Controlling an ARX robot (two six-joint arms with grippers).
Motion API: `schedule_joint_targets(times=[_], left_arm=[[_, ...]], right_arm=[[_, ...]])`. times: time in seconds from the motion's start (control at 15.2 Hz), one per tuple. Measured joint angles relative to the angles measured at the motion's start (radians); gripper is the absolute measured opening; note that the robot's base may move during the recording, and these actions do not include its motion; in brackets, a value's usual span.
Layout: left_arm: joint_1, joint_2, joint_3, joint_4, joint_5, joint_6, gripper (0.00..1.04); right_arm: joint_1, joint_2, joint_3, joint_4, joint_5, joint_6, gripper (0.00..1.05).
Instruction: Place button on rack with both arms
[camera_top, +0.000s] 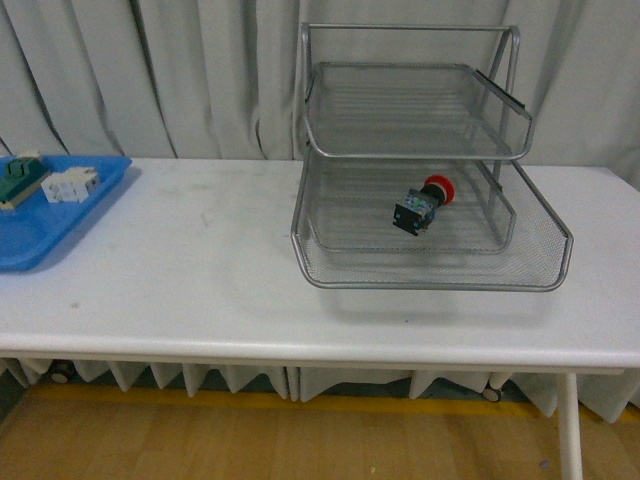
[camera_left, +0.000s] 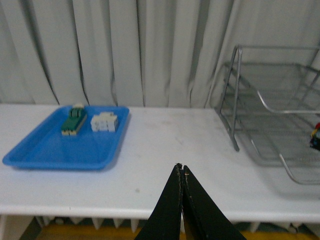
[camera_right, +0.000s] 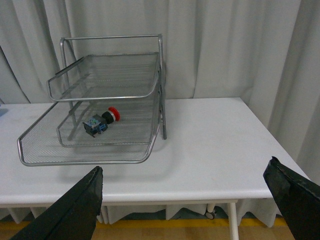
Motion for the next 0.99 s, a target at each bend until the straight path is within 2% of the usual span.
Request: schedule_joint_targets(times=[0.59, 0.72, 0.99], left_arm=[[0.0, -0.182, -0.026, -0.152, 0.0, 0.0, 0.02], [0.0, -0.316, -0.025, -0.338, 0.0, 0.0, 0.02], [0.0, -0.346, -0.025, -0.333, 0.0, 0.0, 0.02]], right_arm=[[0.0, 0.0, 0.0, 0.0, 0.0, 0.0, 0.98], [0.0, 0.0, 0.0, 0.0, 0.0, 0.0, 0.98], [0.0, 0.0, 0.0, 0.0, 0.0, 0.0, 0.98]])
